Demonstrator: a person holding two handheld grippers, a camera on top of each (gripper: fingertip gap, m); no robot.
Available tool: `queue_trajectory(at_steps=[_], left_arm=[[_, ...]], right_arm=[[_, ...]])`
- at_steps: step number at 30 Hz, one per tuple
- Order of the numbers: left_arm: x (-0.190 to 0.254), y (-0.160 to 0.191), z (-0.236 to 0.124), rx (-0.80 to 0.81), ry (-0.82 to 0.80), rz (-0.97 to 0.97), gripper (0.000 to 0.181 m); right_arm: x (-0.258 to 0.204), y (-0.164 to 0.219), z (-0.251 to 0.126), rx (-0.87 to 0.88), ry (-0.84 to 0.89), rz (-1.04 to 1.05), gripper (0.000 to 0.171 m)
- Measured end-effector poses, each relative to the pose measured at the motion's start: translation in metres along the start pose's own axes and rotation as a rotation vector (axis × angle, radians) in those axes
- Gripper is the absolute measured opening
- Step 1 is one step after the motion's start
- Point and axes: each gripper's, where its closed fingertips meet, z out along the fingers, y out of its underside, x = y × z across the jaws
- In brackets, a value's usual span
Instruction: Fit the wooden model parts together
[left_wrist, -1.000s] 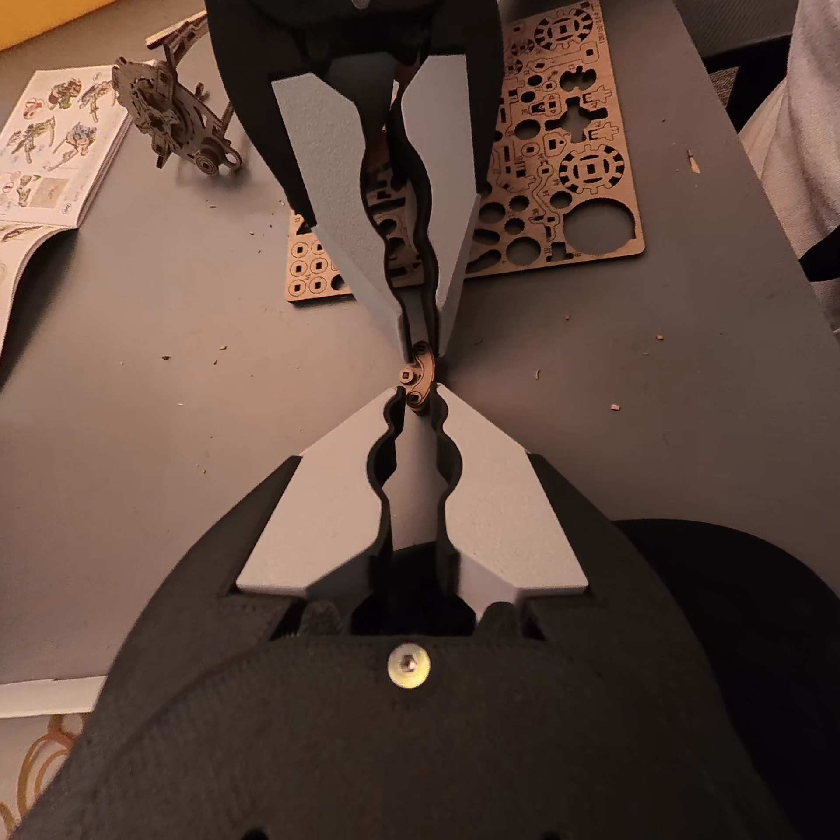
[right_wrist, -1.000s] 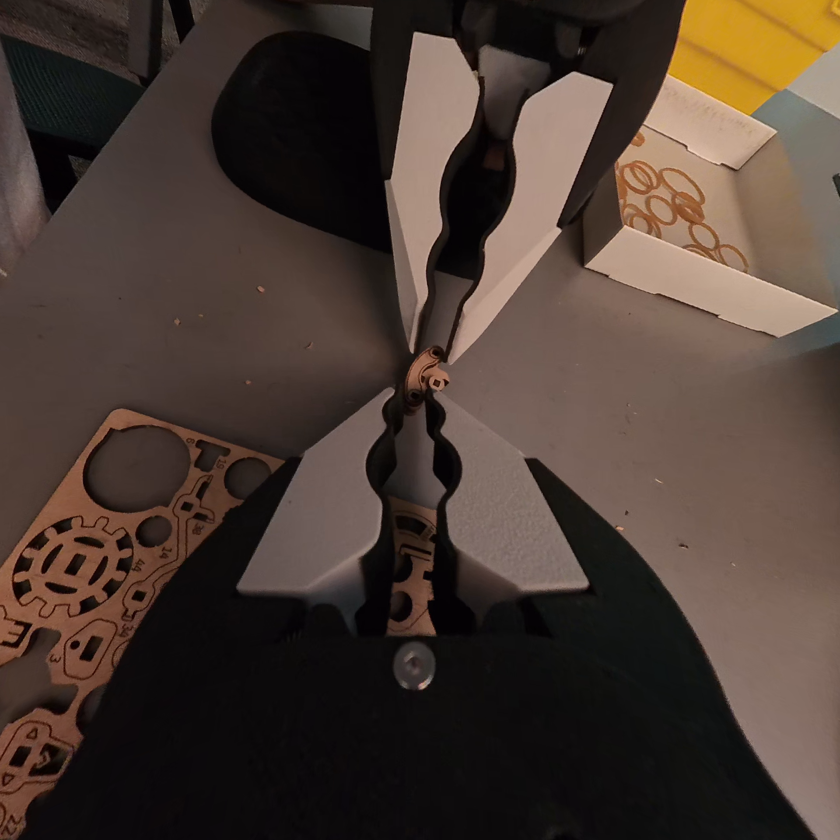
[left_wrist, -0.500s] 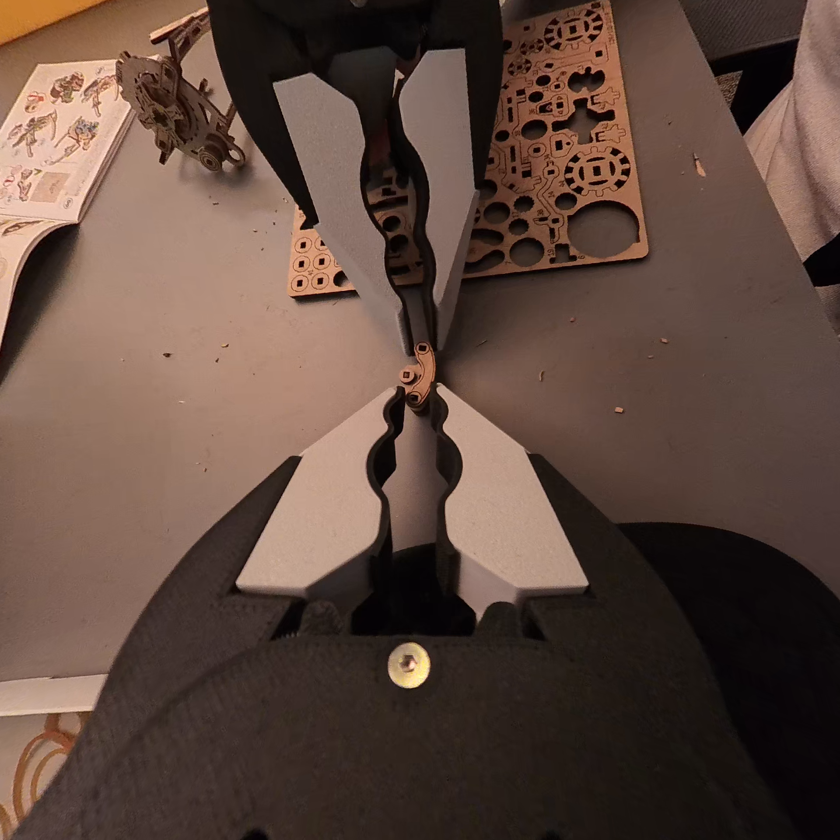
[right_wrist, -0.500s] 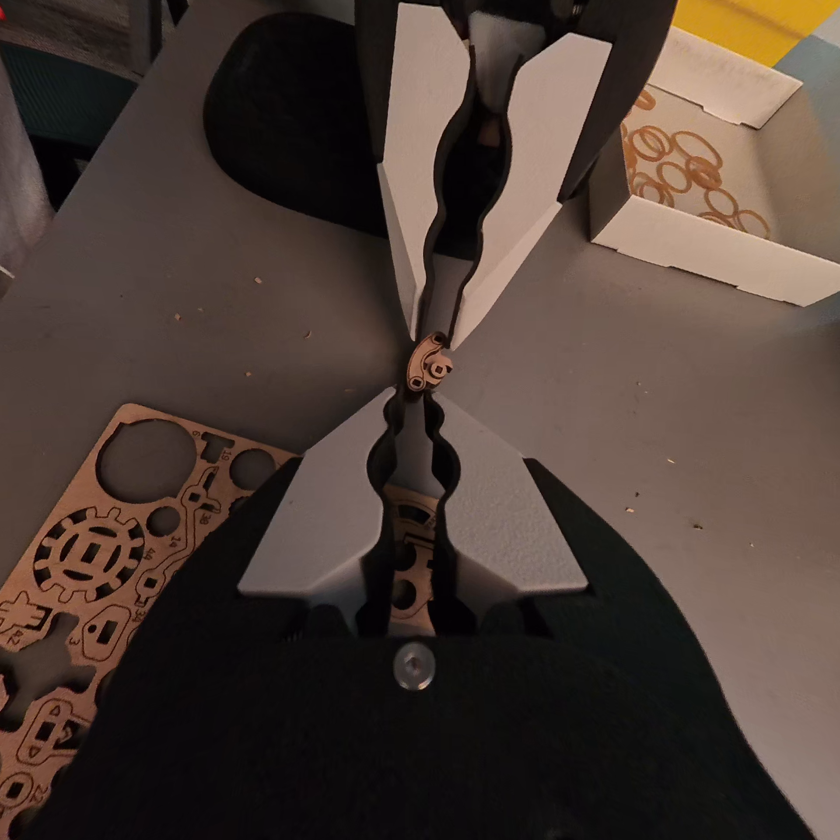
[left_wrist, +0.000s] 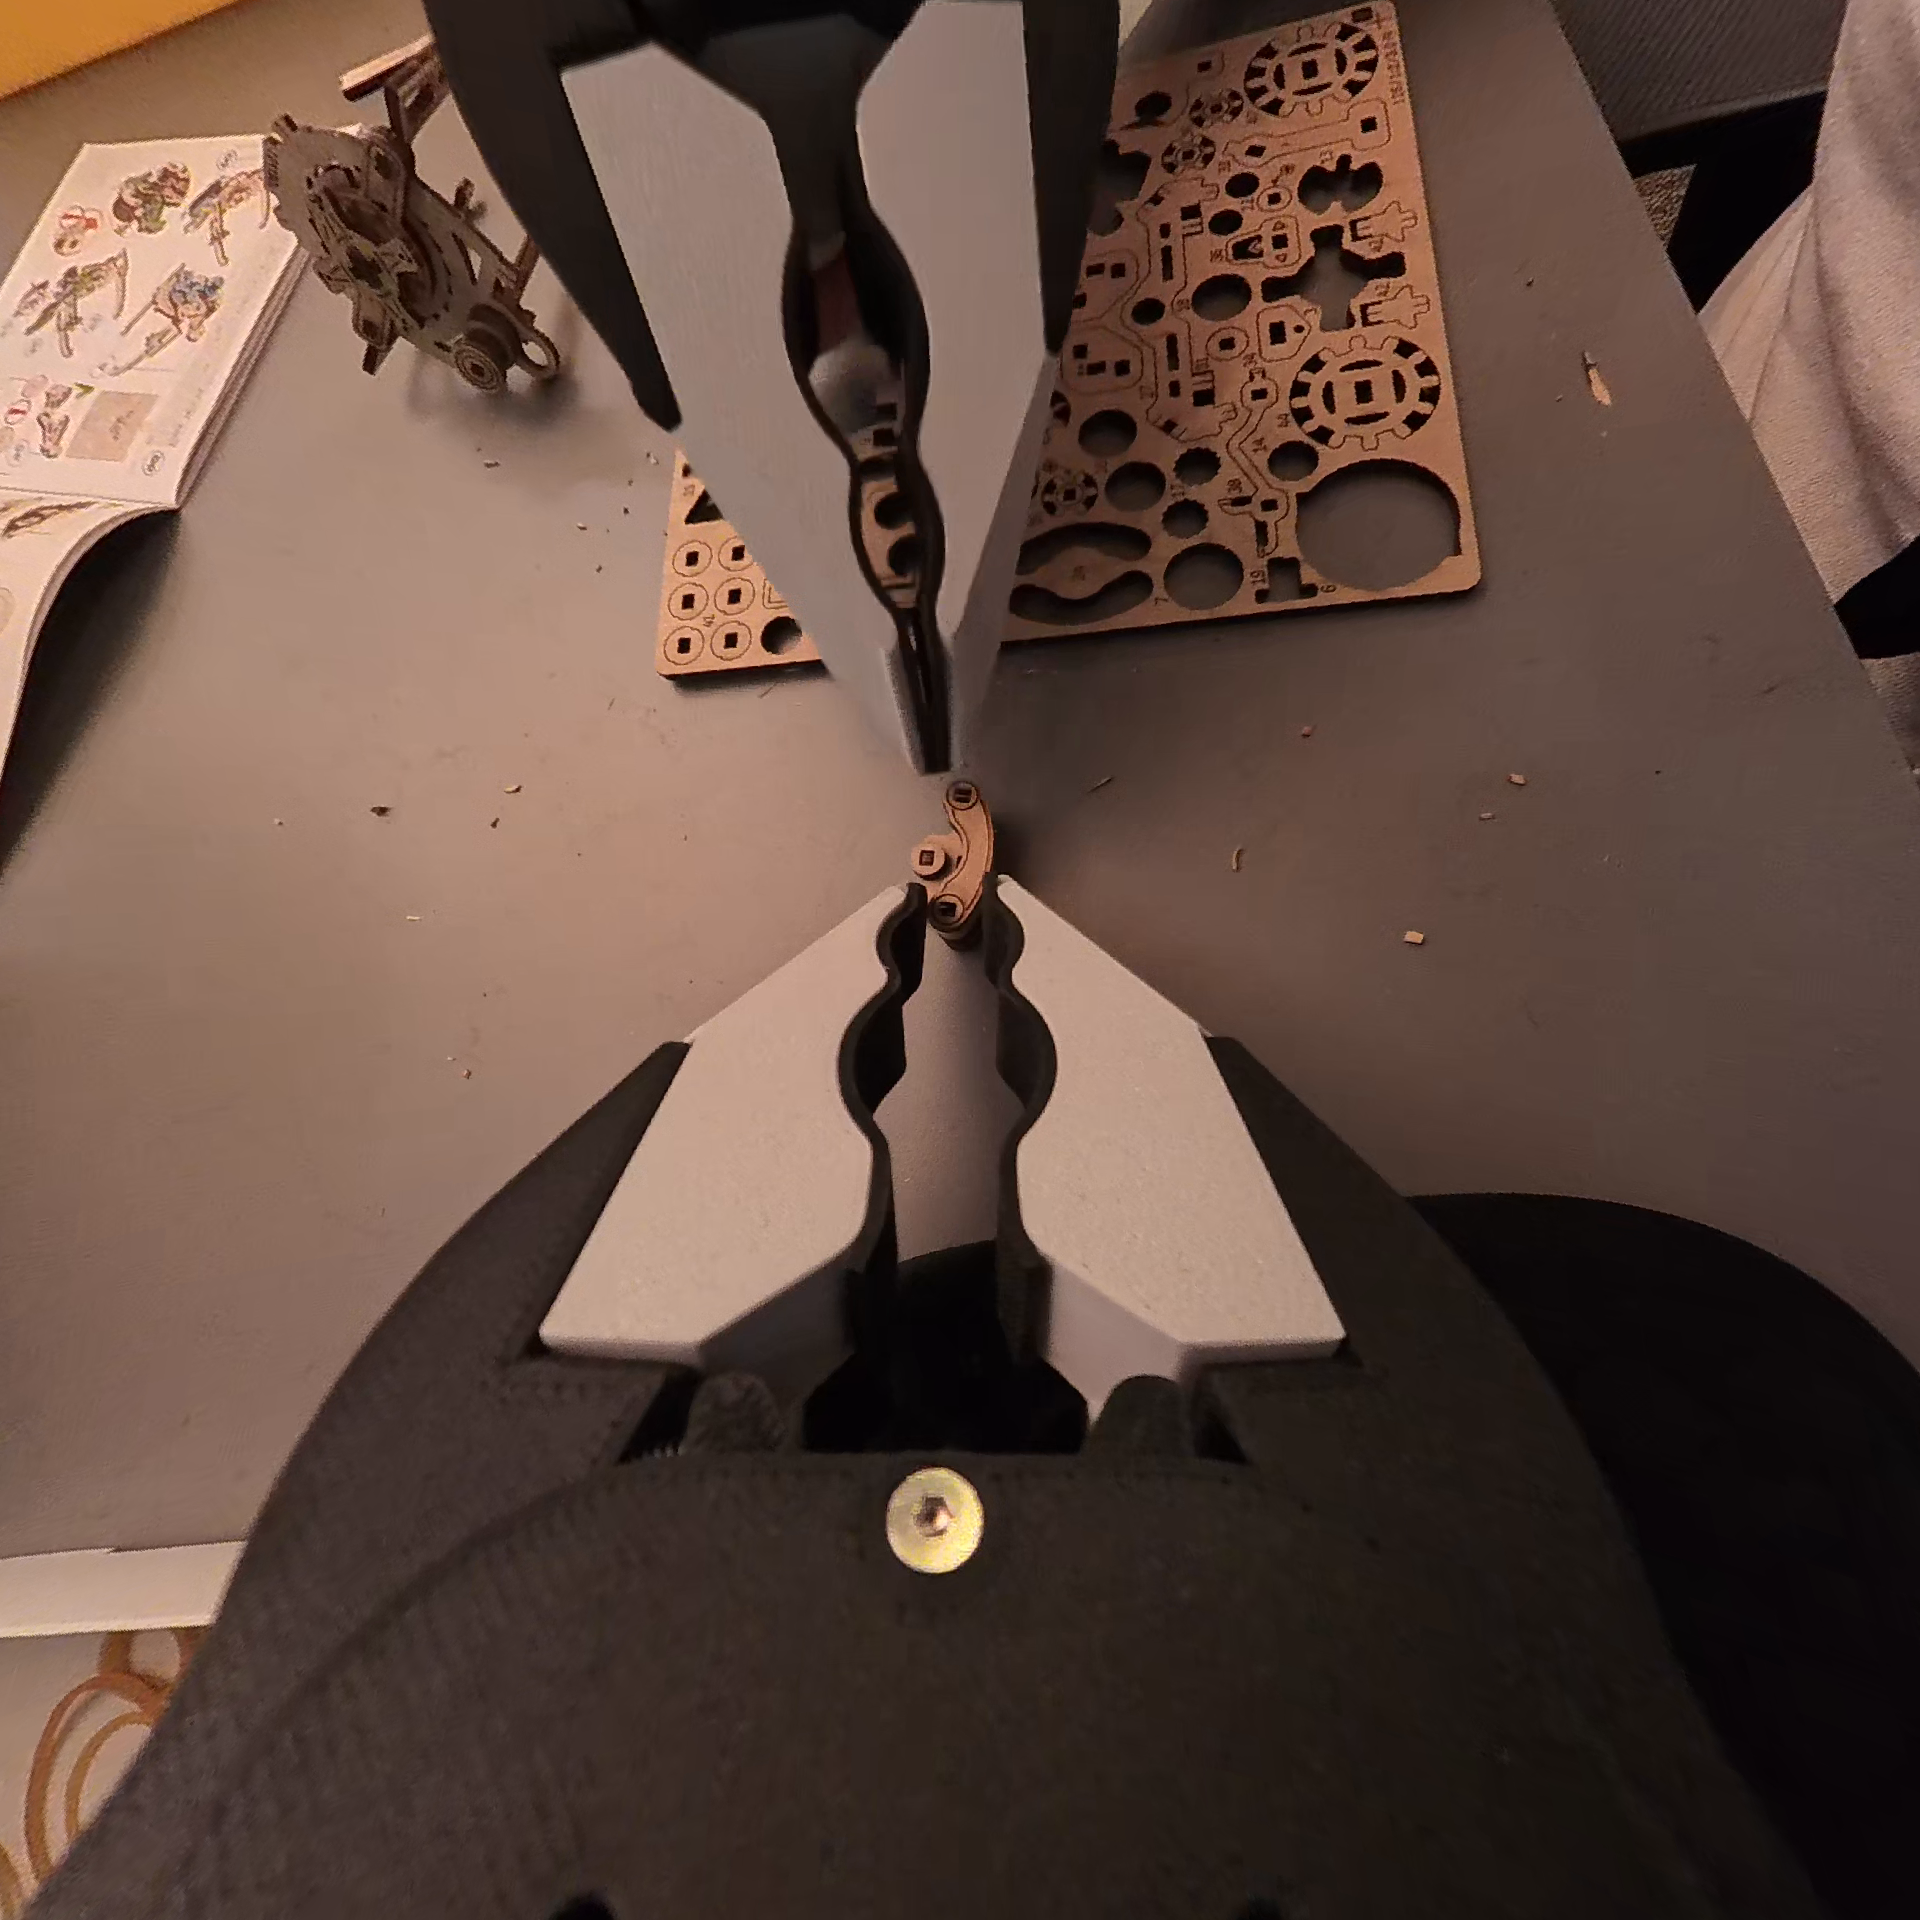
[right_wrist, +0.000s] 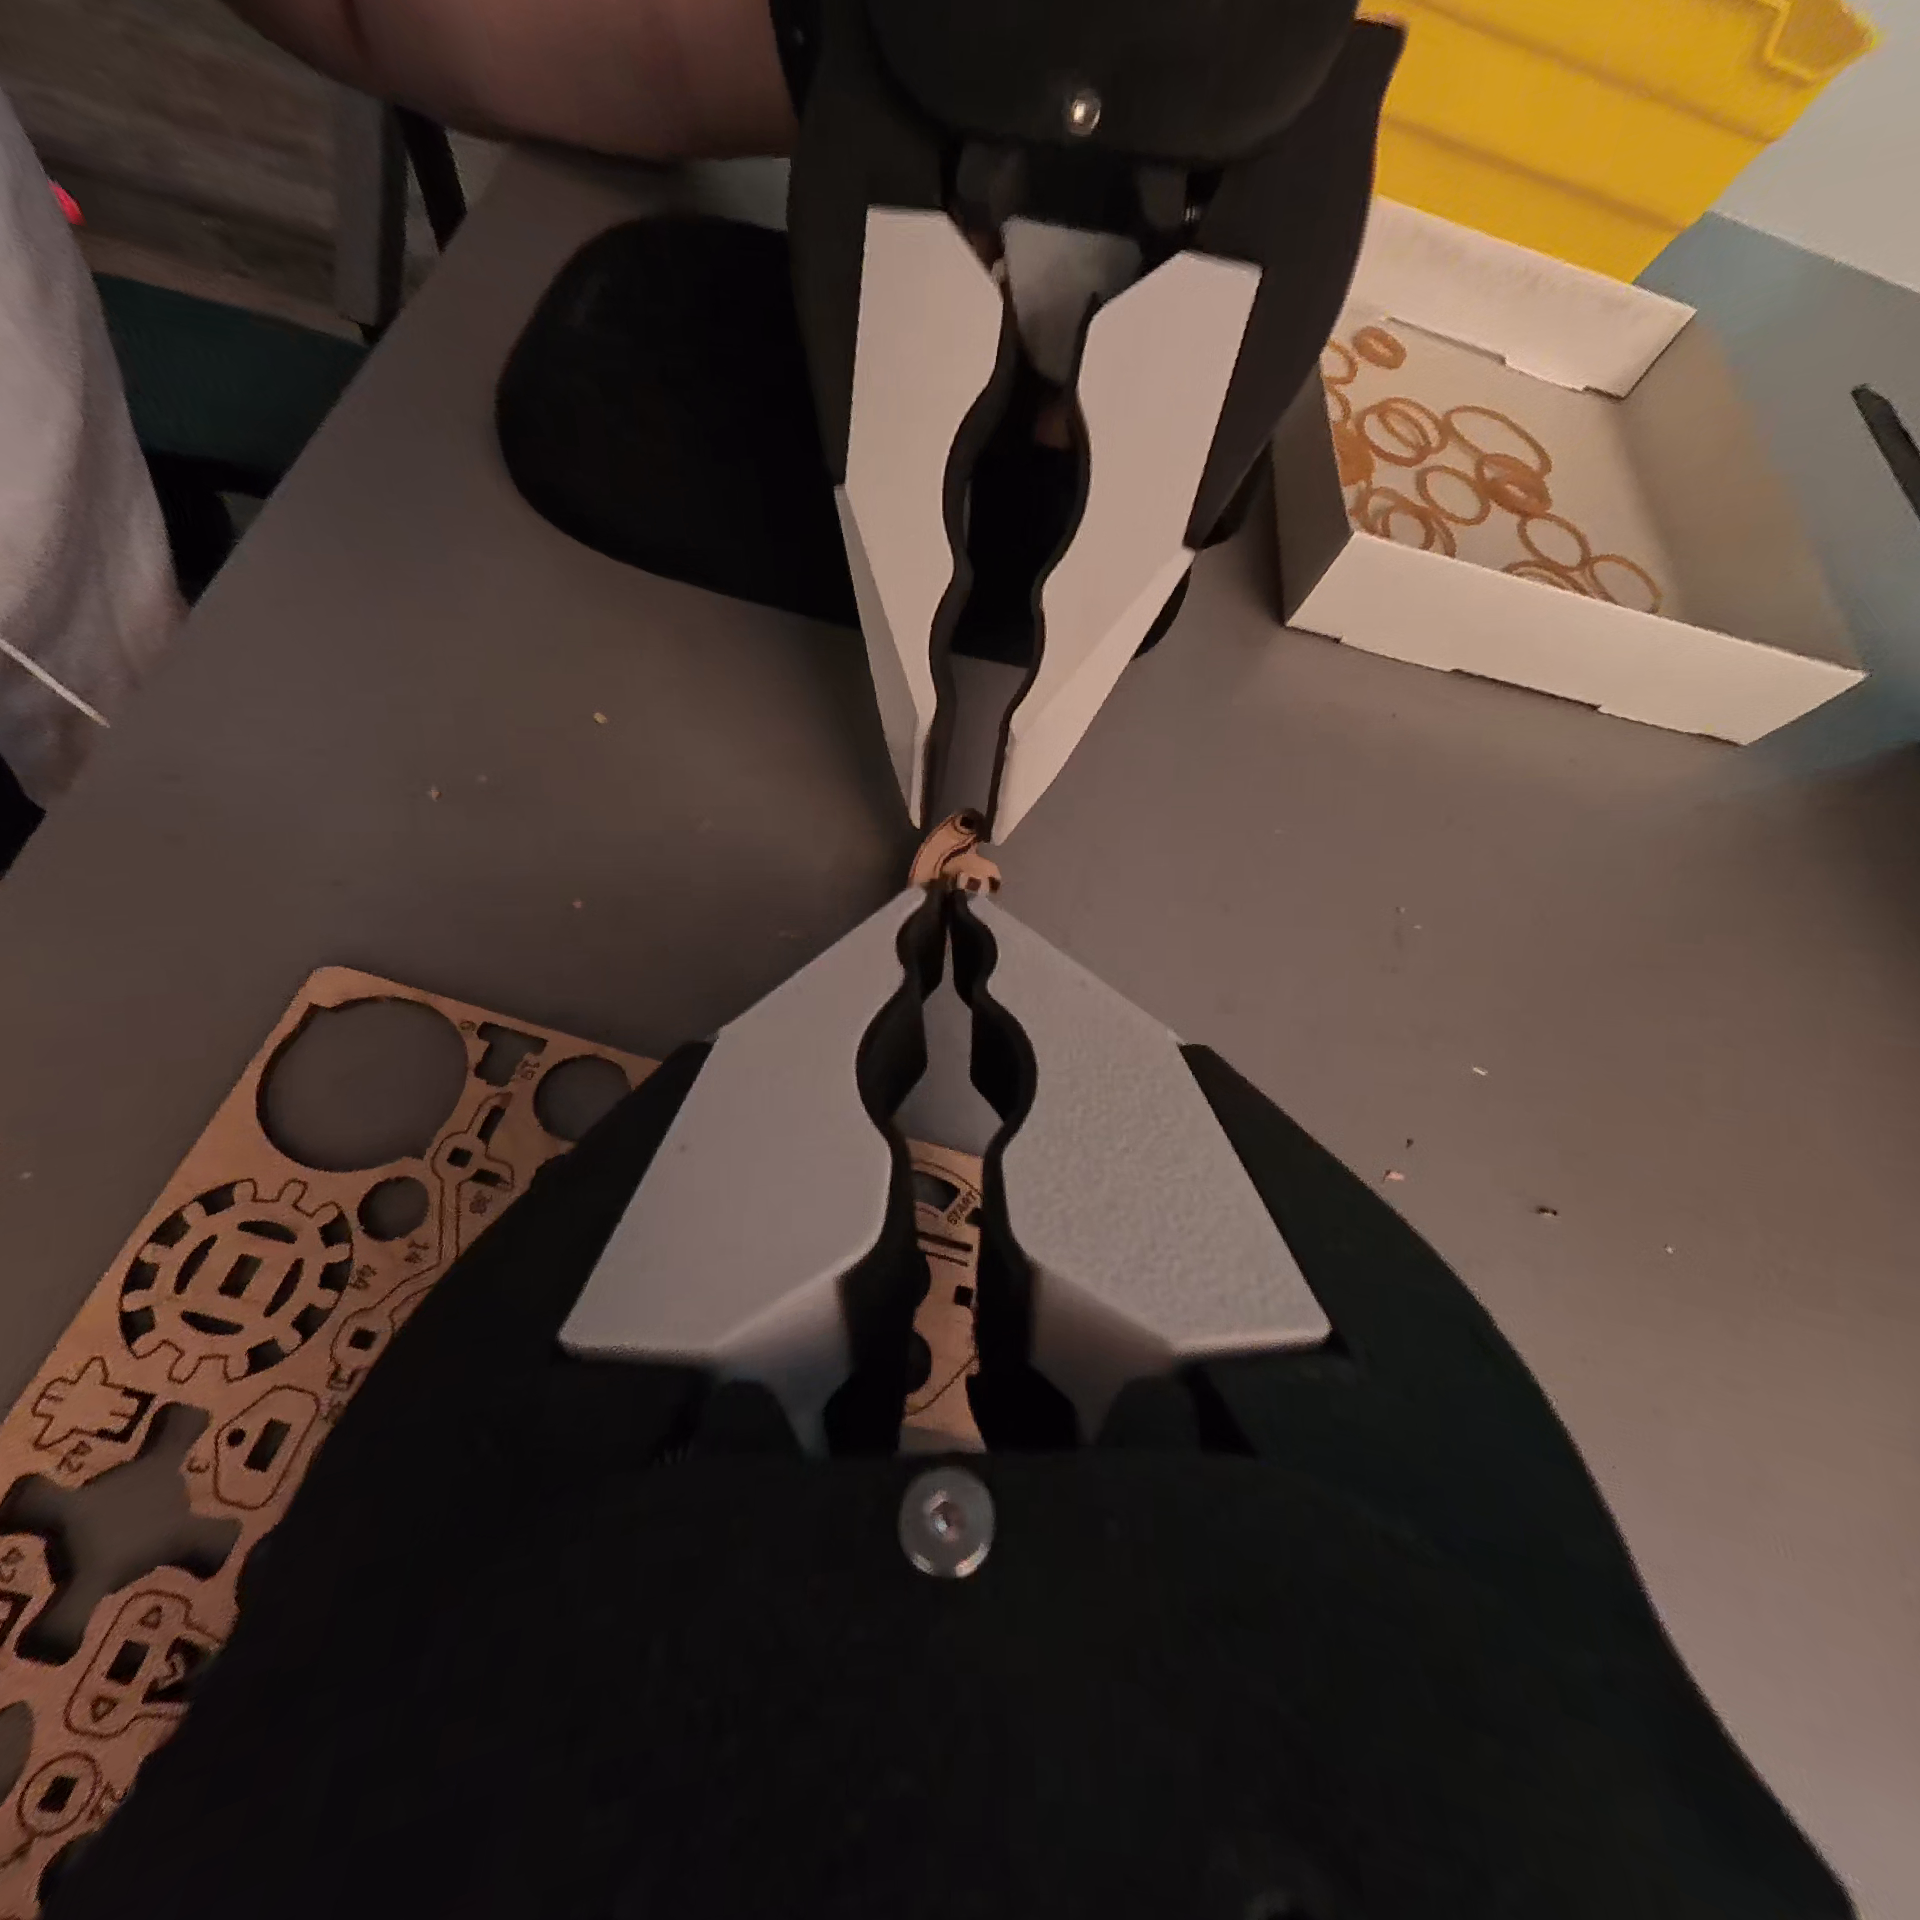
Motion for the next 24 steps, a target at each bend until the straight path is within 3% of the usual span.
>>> queue_trajectory(at_steps=[24], left_arm=[[-0.0007,0.0001,0.0,-0.001,-0.001,-0.01,0.009]], right_arm=[[0.0032,0.0064,0.0073,-0.063,0.013,0.048,0.0]])
